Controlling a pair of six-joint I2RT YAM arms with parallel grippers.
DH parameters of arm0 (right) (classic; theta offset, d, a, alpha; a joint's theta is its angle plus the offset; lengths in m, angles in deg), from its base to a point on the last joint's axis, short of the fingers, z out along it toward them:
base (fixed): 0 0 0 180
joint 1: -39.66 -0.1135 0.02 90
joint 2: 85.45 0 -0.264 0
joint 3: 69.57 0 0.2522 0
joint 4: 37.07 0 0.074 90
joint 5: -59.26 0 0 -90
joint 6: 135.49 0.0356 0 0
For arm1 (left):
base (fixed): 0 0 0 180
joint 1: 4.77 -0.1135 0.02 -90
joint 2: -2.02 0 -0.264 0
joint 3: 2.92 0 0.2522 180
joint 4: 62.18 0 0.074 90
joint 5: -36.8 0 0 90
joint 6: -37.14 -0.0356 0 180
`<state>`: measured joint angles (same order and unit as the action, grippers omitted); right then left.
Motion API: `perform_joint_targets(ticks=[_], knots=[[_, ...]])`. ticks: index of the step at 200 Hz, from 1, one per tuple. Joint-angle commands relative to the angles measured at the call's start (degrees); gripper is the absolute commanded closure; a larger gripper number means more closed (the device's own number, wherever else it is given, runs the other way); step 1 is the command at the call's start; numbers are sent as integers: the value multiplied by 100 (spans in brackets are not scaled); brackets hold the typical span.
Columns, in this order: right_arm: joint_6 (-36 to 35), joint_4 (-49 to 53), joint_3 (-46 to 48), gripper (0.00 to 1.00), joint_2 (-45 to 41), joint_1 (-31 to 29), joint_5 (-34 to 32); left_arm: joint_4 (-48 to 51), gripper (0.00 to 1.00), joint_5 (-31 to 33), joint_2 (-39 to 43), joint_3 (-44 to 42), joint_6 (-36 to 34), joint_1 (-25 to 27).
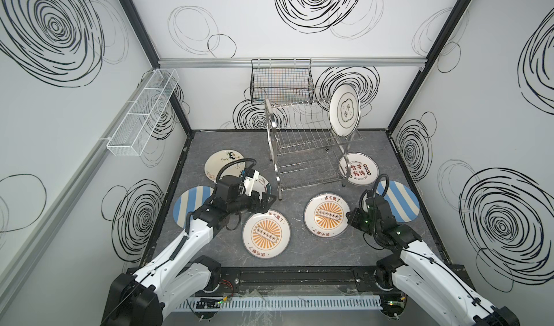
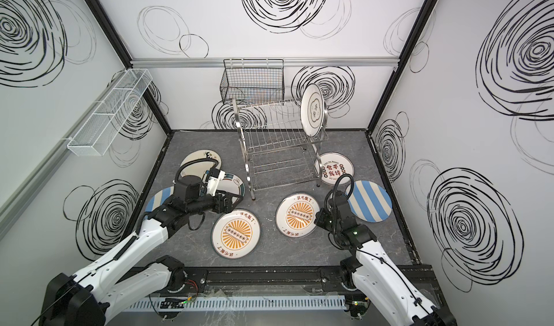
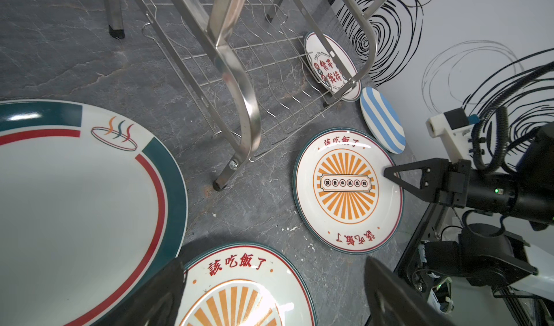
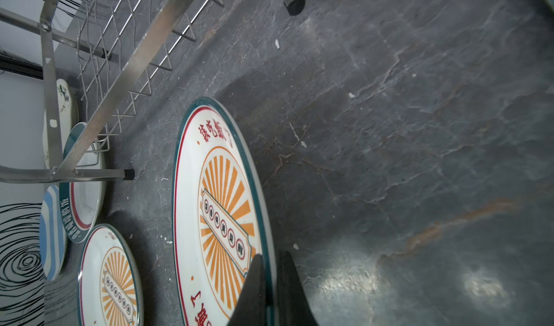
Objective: Load the plates into the dish rack
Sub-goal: 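Pinch the sunburst plate rim with the right gripper and tilt it upright, then lift the upright sunburst plate with the right gripper toward the rack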
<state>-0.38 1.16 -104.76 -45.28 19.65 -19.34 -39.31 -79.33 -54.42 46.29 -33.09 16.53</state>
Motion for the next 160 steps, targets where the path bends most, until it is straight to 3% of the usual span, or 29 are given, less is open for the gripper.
perform_joint_targets(ticks=[1, 64, 137, 160], knots=[[-188, 280, -454, 100, -3, 17, -167, -152, 4, -56, -59, 341, -211, -57], [-975, 1019, -1572, 100, 211, -1, -123, -163, 4, -259, -305, 748, -359, -393], [-1693, 1196, -2881, 100, 560, -74, 1163, -201, 4, -363, -344, 1035, -409, -914], [-1933, 1371, -3385, 100, 783, -92, 1277, -200, 4, -433, -389, 1126, -419, -1011]])
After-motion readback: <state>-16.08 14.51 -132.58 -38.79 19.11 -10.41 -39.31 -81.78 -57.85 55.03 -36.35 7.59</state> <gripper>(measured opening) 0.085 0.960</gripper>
